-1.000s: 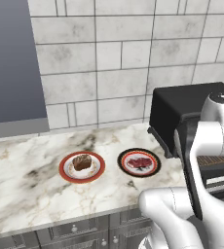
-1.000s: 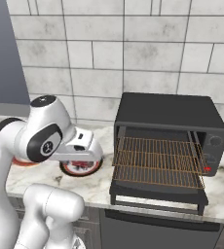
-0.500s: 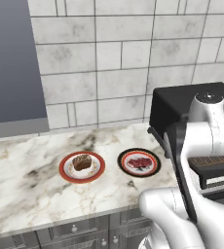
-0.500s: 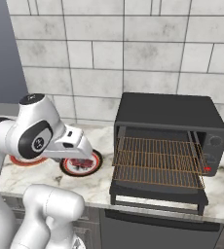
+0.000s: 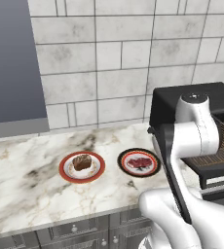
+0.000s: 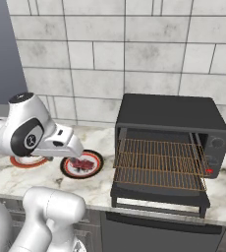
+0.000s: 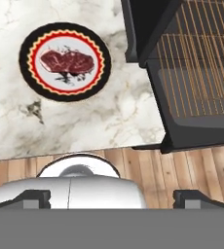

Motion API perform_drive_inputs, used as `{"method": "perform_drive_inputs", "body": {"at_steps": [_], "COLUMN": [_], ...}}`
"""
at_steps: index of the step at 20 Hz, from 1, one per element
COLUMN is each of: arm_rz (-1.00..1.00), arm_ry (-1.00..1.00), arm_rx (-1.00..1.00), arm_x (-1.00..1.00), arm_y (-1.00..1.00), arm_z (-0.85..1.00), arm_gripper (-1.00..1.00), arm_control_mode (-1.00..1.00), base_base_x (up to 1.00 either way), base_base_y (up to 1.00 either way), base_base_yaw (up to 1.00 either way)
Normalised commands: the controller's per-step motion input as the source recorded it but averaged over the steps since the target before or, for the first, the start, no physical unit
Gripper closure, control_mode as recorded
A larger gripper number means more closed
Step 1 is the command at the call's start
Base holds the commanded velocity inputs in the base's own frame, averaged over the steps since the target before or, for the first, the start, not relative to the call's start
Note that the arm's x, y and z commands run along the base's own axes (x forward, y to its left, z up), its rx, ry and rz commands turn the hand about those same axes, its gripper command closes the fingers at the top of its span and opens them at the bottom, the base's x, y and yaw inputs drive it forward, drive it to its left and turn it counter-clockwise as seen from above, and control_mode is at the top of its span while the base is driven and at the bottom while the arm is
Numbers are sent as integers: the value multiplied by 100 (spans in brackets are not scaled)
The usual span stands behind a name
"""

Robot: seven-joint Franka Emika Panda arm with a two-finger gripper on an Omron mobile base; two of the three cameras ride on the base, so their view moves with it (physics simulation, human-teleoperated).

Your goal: Open the toaster oven door. Place the bread on the bottom rack in the toaster oven and place the steak on the top rack.

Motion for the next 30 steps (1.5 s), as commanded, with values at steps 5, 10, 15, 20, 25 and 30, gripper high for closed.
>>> {"method": "perform_drive_inputs", "body": {"at_steps": [5,10,15,20,25,30], "arm_rz": [0,-1,-1,-1,-1,-2], "arm_ry": [0,0,0,0,0,0], "arm_rx": [1,2,3,2,0,0], "arm_x": [15,12,17,18,18,18], "arm_y": [19,11,8,10,12,14], "arm_z": [0,0,0,0,0,-1], "arm_gripper": [-100,-100,-100,-100,-100,-100], "arm_control_mode": [-100,-100,-100,-100,-100,-100], "base_base_x": [0,0,0,0,0,0], "base_base_y": [0,0,0,0,0,0], "base_base_yaw": [0,0,0,0,0,0]}}
